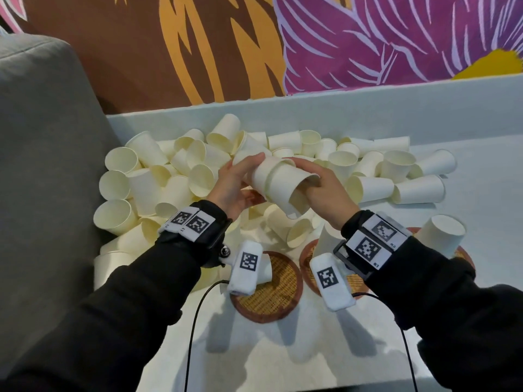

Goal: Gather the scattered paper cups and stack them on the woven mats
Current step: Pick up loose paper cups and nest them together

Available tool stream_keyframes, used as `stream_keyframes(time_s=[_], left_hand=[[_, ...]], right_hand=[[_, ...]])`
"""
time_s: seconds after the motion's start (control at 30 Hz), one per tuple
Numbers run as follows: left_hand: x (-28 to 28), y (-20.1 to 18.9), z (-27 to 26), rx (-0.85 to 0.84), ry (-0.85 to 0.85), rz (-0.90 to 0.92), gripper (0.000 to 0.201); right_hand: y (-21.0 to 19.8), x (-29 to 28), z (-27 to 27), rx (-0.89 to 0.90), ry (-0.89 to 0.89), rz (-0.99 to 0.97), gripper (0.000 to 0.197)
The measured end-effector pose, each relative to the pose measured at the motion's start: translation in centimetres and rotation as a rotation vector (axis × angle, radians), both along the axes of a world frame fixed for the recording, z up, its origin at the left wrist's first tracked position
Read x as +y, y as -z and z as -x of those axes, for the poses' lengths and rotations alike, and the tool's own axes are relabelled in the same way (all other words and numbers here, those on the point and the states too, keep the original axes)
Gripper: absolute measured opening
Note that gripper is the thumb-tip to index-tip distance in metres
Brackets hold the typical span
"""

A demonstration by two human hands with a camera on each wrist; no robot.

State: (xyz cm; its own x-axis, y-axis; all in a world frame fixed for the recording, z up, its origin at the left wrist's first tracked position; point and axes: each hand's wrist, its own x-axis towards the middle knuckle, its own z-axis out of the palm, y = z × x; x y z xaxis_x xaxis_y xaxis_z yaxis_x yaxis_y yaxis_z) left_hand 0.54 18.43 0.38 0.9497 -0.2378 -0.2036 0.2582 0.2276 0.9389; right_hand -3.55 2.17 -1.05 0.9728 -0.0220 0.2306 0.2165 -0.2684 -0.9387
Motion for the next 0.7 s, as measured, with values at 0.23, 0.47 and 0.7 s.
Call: stream_keyframes(time_s=[0.23, 0.47, 0.7], left_hand=[[0.6, -0.6, 1.0, -0.174, 0.217, -0.300, 0.063], [2.8, 1.5, 1.8, -0.384, 0.421, -0.643, 0.083], [4.0, 4.8, 2.1, -0.473, 0.796, -1.208, 0.095]], right_hand=[[0.7, 1.8, 0.5, 0.009, -0.041, 0.205, 0.052], [2.3, 1.5, 0.4, 0.416, -0.508, 0.084, 0.100], [5.5, 1.6, 0.6, 0.390, -0.181, 0.229, 0.075]])
